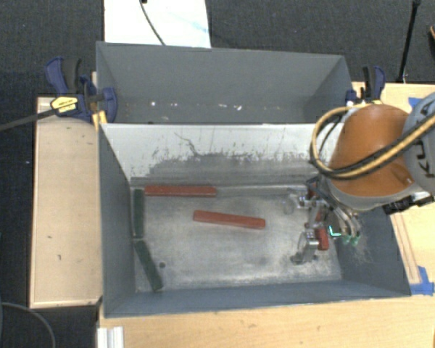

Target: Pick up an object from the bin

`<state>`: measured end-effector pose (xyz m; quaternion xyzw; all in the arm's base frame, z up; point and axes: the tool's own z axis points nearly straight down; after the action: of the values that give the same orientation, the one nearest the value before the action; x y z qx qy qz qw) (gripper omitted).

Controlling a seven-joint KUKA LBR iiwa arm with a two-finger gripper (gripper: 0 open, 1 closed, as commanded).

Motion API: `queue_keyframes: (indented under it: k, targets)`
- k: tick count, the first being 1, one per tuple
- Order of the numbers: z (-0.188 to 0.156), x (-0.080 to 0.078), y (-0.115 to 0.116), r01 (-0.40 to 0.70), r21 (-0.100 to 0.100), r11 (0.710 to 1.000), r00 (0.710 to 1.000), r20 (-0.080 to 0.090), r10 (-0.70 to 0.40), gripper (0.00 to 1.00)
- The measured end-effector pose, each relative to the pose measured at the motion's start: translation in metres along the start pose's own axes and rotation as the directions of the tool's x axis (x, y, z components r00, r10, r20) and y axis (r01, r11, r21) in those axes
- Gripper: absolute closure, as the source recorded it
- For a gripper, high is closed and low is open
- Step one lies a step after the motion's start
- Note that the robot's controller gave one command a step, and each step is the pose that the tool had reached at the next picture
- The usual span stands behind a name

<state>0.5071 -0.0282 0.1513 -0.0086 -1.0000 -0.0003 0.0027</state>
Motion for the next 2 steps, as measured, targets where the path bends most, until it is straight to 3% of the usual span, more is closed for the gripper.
queue_keyframes:
  k: [1,2]
  targets:
    - [0.0846,-0.0632,0.0475,0.032,-0.002,0.999,0.999,0.008,-0.032,0.0]
    - [0.0804,-0.0625,0.0446,0.029,0.0,1.0,1.0,0.009,-0.029,1.0]
